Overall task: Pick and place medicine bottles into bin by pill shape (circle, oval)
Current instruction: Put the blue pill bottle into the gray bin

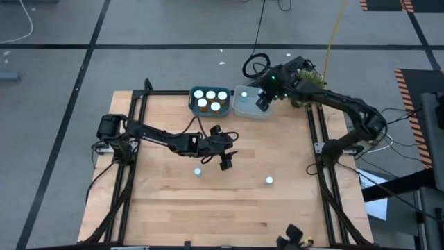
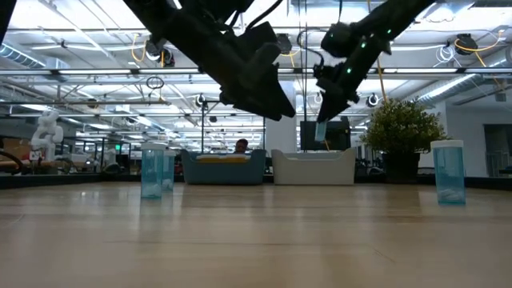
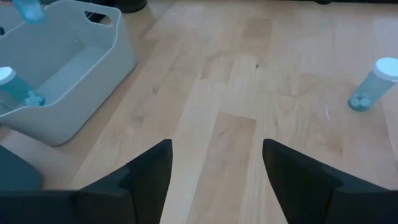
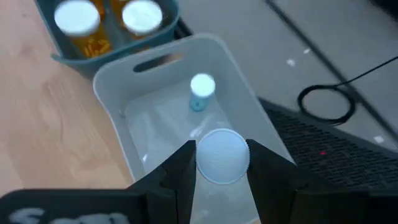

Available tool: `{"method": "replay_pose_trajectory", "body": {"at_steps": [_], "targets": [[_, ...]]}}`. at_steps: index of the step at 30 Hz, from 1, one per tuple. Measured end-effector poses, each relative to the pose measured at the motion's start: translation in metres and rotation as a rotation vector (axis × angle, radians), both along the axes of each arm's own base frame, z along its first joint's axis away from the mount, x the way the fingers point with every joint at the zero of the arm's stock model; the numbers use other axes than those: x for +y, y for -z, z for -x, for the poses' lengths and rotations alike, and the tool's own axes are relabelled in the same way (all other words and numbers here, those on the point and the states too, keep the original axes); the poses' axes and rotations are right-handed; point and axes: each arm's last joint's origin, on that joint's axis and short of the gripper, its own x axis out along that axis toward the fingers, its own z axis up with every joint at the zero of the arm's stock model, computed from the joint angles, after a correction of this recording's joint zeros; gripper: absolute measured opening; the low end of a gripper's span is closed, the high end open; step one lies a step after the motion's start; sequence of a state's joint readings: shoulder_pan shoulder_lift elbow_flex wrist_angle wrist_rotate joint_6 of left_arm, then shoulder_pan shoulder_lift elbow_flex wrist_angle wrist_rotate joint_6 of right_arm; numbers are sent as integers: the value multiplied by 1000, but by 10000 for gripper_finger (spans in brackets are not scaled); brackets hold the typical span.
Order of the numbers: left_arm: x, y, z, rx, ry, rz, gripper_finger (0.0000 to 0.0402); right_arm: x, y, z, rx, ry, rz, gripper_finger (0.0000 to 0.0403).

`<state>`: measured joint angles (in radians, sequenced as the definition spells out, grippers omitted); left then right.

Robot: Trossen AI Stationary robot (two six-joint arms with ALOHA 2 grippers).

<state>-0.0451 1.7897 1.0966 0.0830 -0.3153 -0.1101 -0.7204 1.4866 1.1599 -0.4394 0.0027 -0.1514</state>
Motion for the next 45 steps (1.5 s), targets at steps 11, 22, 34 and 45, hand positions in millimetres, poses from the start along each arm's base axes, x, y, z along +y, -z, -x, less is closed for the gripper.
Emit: {"method": "replay_pose_trajectory", "body": {"at_steps": [11, 22, 34, 45], "targets": [[5, -1, -1, -9, -15, 0, 250, -35, 37, -21, 71, -56, -63, 121], [5, -3, -2, -35, -16, 3, 250, -50, 69, -31, 101, -67, -65, 121], [5, -3, -2, -32, -13, -1, 250, -55, 80, -33, 108, -62, -72, 121], [5, -2, -1, -23, -13, -1, 250, -58, 80, -32, 103, -56, -57, 154]]}}
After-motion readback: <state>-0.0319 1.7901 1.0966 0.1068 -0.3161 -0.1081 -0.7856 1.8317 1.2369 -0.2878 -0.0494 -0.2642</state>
